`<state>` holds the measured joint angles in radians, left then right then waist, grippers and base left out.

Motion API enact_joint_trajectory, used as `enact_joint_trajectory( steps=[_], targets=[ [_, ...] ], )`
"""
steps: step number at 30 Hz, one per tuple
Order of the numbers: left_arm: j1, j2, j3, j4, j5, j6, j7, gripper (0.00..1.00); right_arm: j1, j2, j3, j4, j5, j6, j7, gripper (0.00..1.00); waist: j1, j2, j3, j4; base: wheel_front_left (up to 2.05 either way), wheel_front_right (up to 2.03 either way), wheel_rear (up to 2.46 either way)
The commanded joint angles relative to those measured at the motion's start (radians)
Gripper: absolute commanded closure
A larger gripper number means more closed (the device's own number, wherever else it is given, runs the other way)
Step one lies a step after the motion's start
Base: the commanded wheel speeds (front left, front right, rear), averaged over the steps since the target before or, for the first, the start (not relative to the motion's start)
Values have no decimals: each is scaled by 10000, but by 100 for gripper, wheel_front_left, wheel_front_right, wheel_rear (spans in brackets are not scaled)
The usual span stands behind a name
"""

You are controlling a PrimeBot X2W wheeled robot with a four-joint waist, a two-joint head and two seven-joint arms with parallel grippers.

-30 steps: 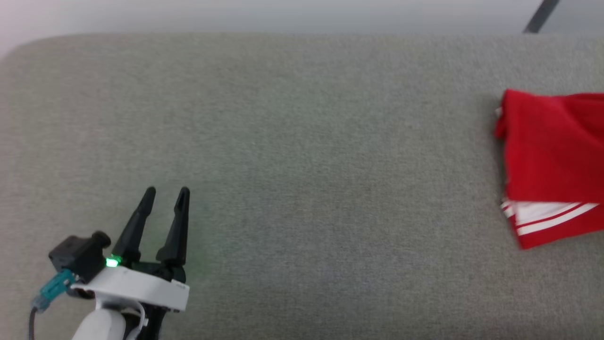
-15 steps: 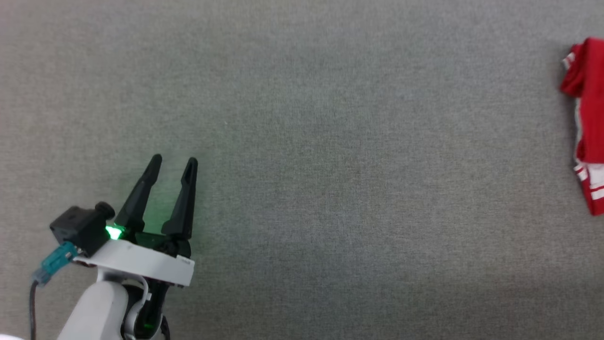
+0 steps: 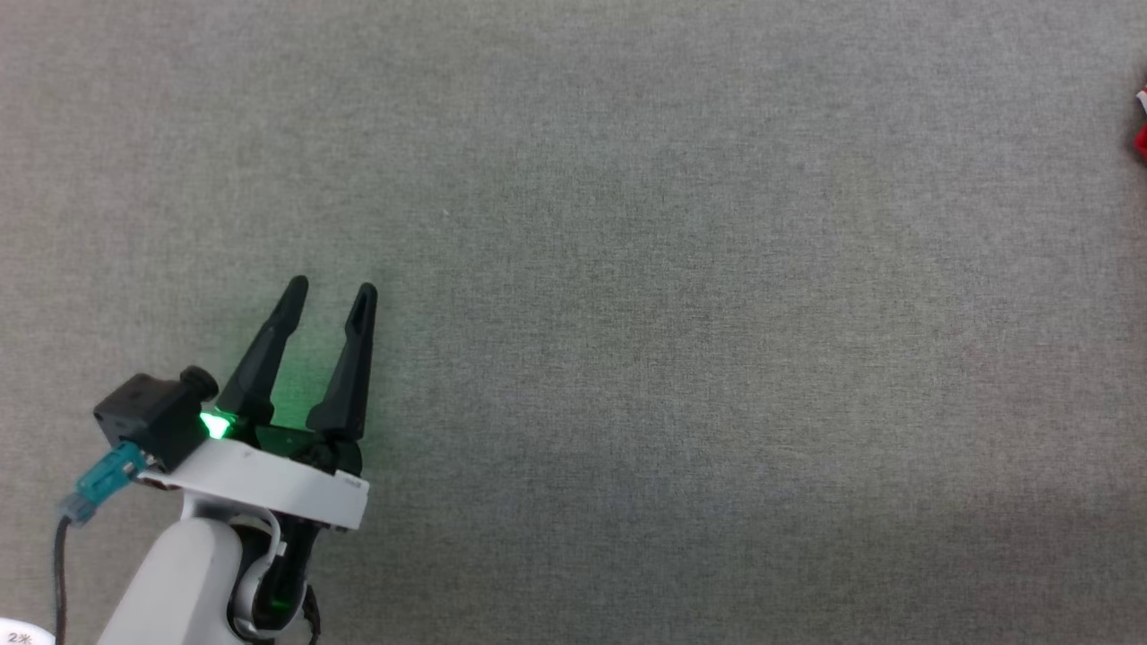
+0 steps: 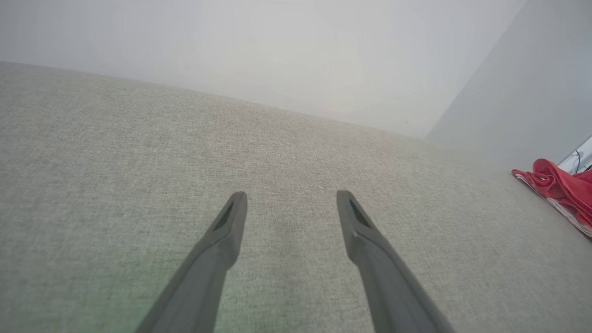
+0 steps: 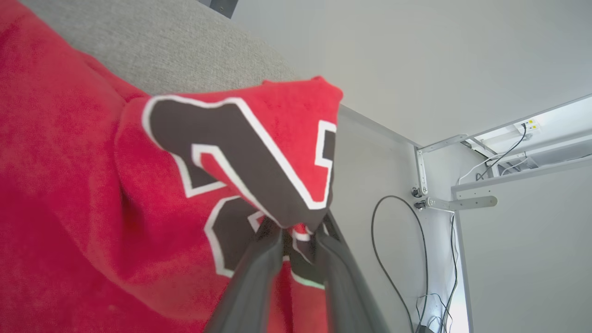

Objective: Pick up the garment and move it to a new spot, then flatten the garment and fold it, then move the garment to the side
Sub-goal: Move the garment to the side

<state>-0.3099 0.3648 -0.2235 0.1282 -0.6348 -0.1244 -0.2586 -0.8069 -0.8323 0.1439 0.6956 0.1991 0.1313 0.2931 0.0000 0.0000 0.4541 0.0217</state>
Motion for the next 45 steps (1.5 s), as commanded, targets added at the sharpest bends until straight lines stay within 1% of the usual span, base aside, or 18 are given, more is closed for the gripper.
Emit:
enact_joint_trajectory(
  steps=[1,2,3,12,20,25,31,39,45],
  targets=[
    [-96,14,8,15,-56,-33,-19,0,-102,93,-107,66,-141,-11,-125,52,0,0,-43,14,0,0,0],
    [-77,18,17,27,-55,-18,-21,0,-130,195,-154,134,-226,-11,-228,17,0,0,-80,14,0,0,0],
    [-45,22,39,30,-62,2,-23,0,-165,295,-259,228,-324,-11,-292,0,0,0,-125,-1,0,0,0],
    [346,107,214,88,-152,109,-31,0,-78,1083,-926,740,-888,-11,-697,0,0,0,-822,-137,0,0,0],
    [977,234,448,60,-218,255,-43,0,621,1963,-1316,509,-950,-12,-1684,0,0,0,-1849,-279,0,0,0],
    [1512,318,639,30,-265,343,-48,0,1382,2678,-1364,-71,-871,-11,-2520,0,0,0,-2534,-393,0,0,0],
    [2248,341,955,7,-342,467,-58,0,2584,3536,-1350,-1083,-652,-11,-3471,0,0,0,-3389,-512,0,0,0],
    [3306,358,1604,-260,-246,696,-57,0,4120,4254,-1082,-2093,-212,-11,-4675,0,0,0,-4230,-605,0,0,0],
    [4040,217,2184,-493,-87,717,-58,0,5181,4719,-953,-2739,30,-11,-5136,0,0,0,-4643,-543,0,0,0]
  ],
)
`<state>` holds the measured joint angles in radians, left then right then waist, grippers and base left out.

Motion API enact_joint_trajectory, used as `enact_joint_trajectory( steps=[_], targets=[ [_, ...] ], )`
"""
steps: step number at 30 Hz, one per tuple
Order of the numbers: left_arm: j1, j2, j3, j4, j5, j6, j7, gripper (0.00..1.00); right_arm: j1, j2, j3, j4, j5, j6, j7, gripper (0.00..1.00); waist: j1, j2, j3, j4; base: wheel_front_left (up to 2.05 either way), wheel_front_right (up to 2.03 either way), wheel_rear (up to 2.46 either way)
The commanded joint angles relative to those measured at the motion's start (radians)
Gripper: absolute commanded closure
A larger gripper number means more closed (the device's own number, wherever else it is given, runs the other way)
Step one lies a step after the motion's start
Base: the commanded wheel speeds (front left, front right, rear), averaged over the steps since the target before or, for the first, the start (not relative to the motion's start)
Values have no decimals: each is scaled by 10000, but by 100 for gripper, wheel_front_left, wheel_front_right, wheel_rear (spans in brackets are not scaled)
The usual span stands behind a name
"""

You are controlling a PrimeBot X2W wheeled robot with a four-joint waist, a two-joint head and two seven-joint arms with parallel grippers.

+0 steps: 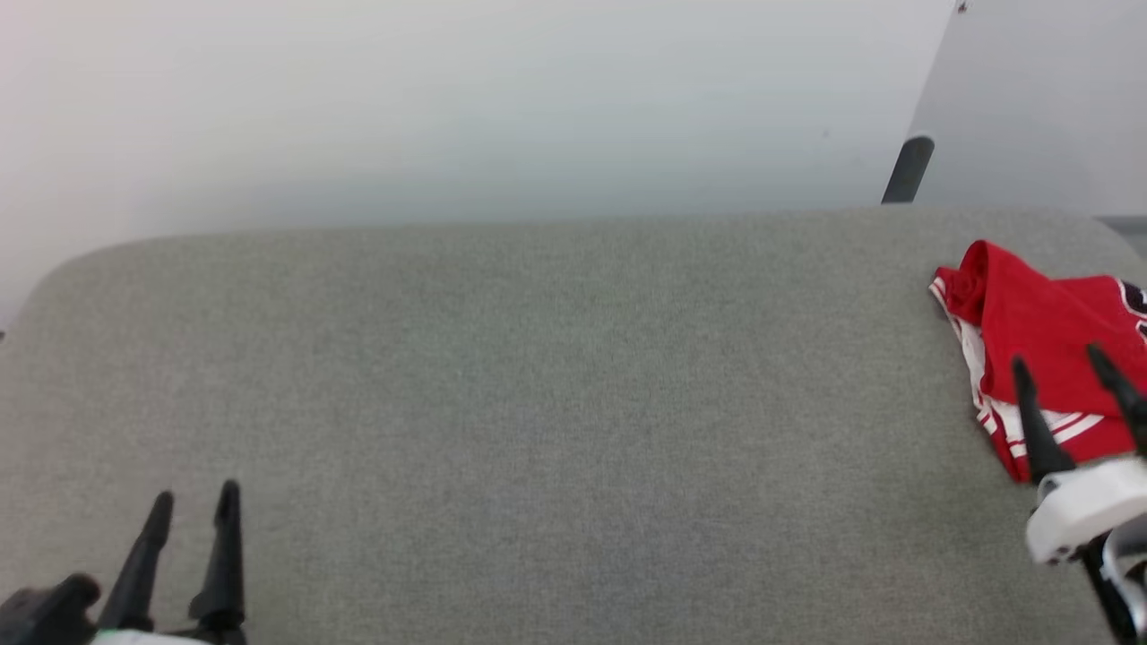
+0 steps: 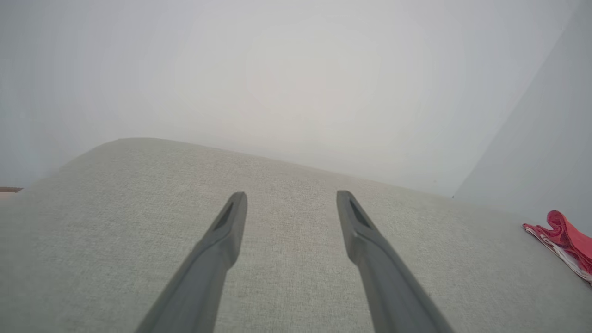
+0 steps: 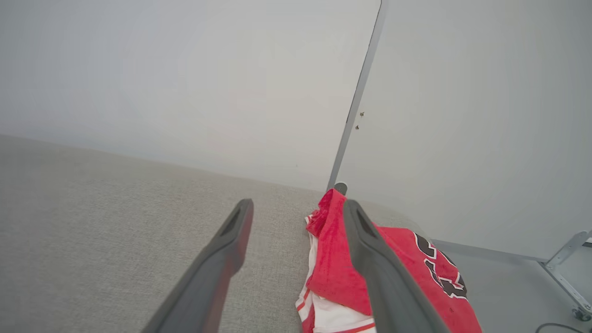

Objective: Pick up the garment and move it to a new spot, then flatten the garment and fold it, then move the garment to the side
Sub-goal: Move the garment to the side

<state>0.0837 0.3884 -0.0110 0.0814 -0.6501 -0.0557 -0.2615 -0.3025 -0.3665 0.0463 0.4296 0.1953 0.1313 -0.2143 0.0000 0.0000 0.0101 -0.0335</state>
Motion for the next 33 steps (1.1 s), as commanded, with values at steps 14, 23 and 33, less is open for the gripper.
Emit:
enact_joint_trajectory(
  steps=[14,23,33],
  targets=[
    [1029,-518,1229,-167,457,-418,-29,0,2013,1202,-364,-1623,-307,-11,-326,0,0,0,-454,110,0,0,0],
    [1146,-688,1371,66,743,-673,-19,0,3005,1778,-490,-2293,-485,-11,-422,0,0,0,-487,111,0,0,0],
    [1140,-709,1324,74,811,-764,-19,0,3386,1993,-488,-2577,-563,-11,-447,0,0,0,-482,77,0,0,0]
  ],
)
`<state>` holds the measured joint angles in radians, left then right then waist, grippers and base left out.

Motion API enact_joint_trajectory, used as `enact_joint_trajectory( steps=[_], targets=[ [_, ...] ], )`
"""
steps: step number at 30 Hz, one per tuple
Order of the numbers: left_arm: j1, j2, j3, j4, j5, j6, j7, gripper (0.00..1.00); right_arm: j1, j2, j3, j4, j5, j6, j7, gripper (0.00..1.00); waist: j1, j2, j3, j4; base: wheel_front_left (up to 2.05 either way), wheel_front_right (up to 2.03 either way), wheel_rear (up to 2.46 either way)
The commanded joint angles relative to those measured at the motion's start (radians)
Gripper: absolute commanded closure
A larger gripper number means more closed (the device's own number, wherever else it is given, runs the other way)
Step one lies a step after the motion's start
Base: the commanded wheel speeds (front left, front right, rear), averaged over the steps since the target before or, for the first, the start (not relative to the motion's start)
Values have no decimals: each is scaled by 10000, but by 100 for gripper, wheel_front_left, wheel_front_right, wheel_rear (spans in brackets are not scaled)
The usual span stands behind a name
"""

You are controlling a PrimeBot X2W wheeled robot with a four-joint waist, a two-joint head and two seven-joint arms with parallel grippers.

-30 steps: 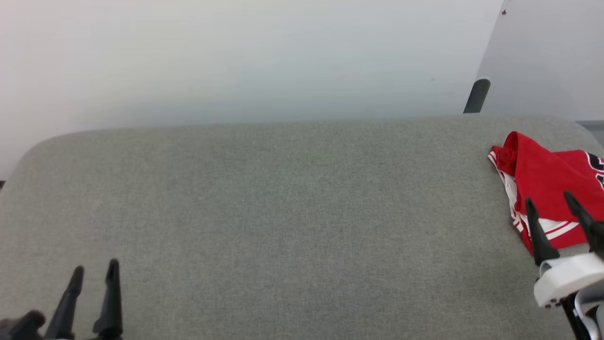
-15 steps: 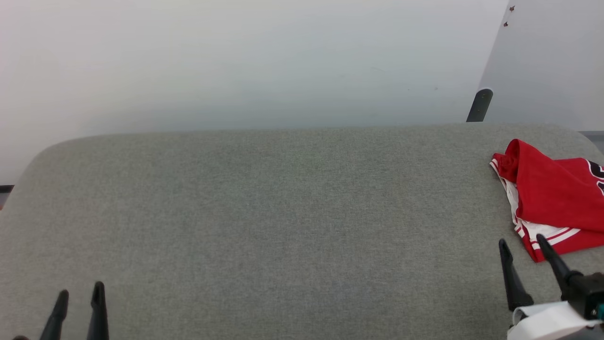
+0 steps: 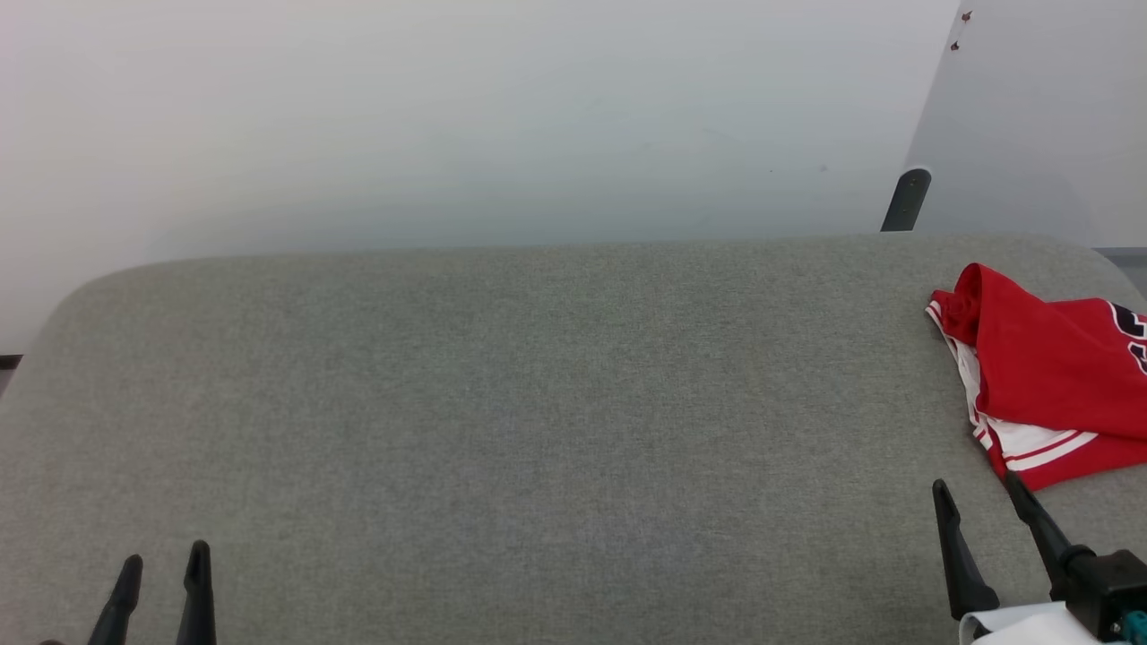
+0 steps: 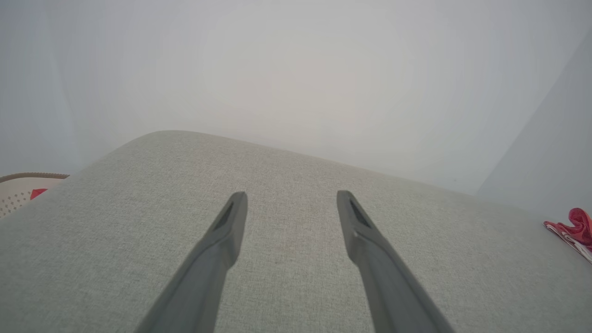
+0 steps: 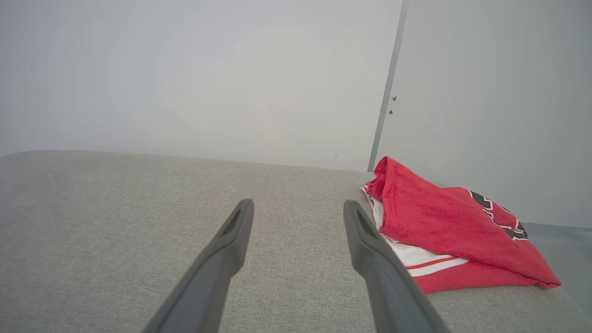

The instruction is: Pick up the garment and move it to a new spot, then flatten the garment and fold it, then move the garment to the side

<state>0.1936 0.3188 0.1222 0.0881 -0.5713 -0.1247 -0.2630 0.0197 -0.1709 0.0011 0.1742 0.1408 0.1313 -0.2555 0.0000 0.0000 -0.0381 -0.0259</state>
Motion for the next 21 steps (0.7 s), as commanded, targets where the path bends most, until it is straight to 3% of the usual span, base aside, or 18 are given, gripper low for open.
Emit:
enact_joint_trajectory(
  steps=[1,4,5,10,21],
  targets=[
    [39,-16,-9,6,29,-78,-4,0,161,44,-27,-35,-40,-11,-35,0,0,0,0,-1,0,0,0],
    [24,-13,50,-33,163,-61,-3,0,170,110,-15,-75,-14,-11,-38,0,0,0,-2,11,0,0,0],
    [1,-21,25,-2,128,-29,-4,100,103,94,12,-17,2,0,0,100,0,0,-2,10,0,0,0],
    [53,-421,-120,414,43,-29,24,100,288,250,61,413,94,0,45,100,0,0,0,10,0,0,0],
    [-423,-751,-108,587,-1517,-34,583,100,34,390,-137,452,2273,-1,600,100,0,0,36,32,0,0,0]
  ],
)
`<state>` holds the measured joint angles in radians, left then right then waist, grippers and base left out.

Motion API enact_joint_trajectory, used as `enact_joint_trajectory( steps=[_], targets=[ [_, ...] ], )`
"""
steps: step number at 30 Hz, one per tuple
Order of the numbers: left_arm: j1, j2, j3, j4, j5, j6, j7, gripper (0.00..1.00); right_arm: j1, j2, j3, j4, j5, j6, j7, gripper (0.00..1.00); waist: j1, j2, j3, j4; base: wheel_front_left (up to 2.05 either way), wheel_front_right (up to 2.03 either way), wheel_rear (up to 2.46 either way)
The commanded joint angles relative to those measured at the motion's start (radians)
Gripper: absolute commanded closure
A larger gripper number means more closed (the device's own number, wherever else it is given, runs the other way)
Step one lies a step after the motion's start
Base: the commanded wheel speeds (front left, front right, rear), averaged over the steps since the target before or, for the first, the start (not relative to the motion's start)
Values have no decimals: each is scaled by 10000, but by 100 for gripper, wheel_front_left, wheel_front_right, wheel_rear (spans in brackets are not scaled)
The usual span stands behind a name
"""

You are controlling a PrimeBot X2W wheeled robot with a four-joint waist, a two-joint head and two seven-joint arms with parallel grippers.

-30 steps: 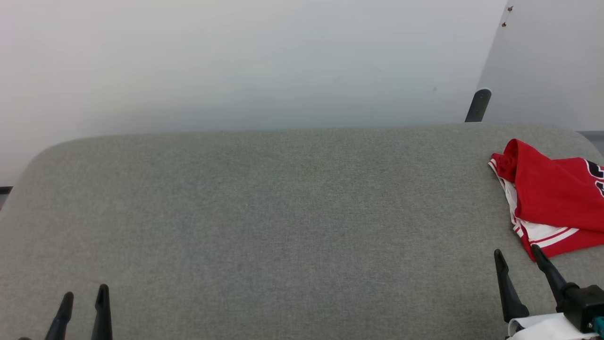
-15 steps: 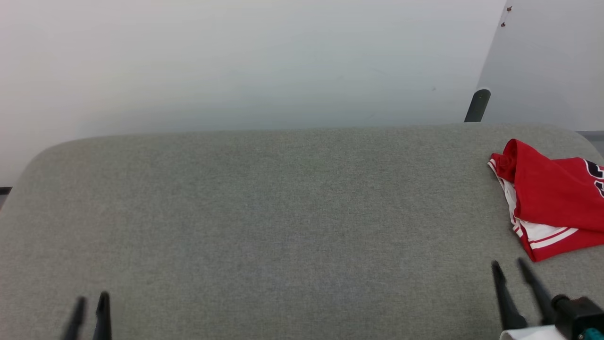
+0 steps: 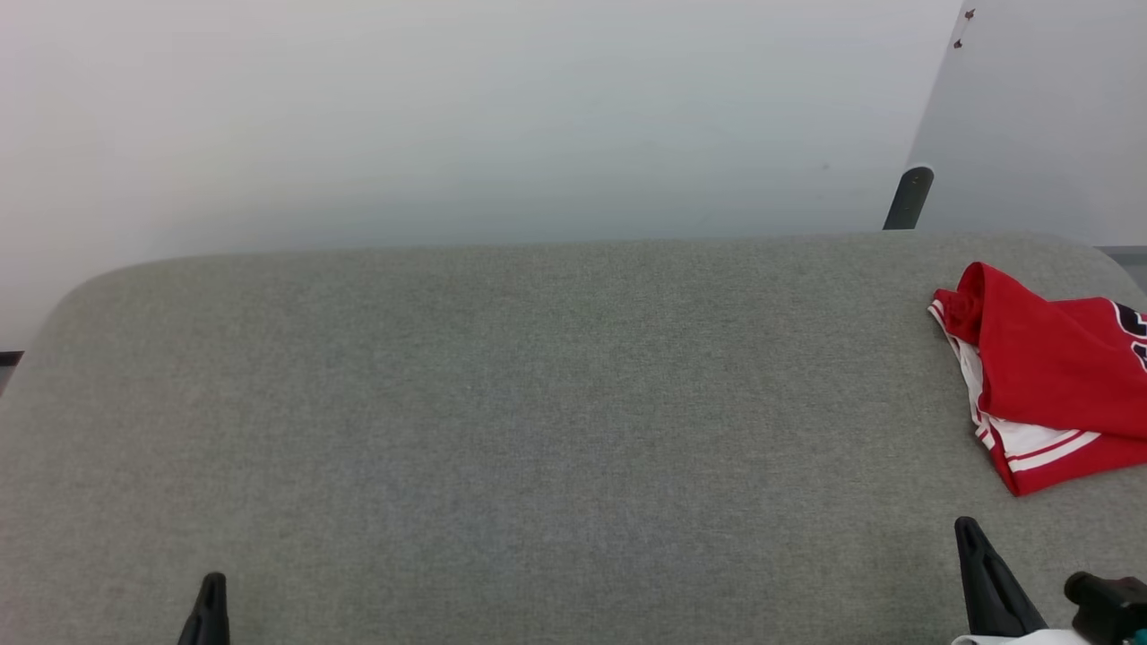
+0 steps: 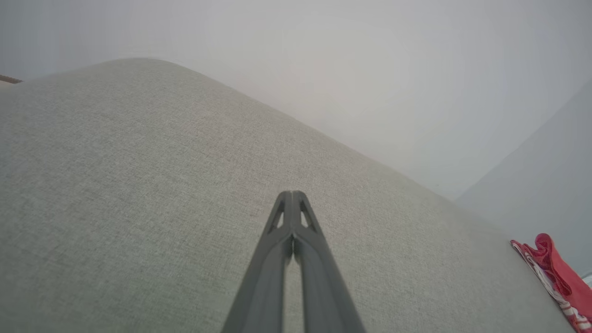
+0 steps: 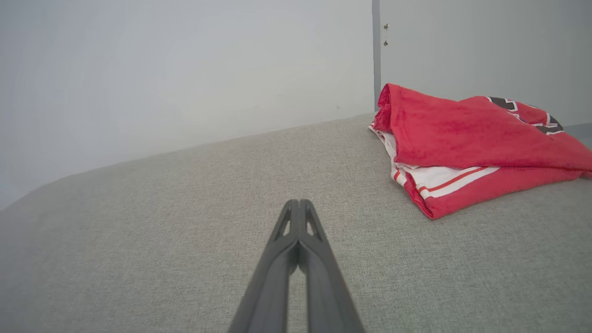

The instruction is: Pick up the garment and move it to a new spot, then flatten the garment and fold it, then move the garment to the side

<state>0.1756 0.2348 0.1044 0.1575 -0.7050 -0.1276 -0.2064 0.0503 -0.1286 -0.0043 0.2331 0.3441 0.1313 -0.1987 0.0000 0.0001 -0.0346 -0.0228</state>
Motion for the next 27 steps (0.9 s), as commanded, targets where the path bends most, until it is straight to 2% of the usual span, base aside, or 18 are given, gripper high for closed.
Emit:
enact_joint_trajectory(
  steps=[1,27],
  targets=[
    [-283,62,71,-94,-312,-5,64,100,-294,-23,-98,-135,424,-1,78,100,0,-1,4,3,0,0,0],
    [-1170,-573,90,223,-3259,-17,1120,100,-764,249,-435,-69,4549,-3,1099,100,0,-1,90,55,0,0,0]
  ],
)
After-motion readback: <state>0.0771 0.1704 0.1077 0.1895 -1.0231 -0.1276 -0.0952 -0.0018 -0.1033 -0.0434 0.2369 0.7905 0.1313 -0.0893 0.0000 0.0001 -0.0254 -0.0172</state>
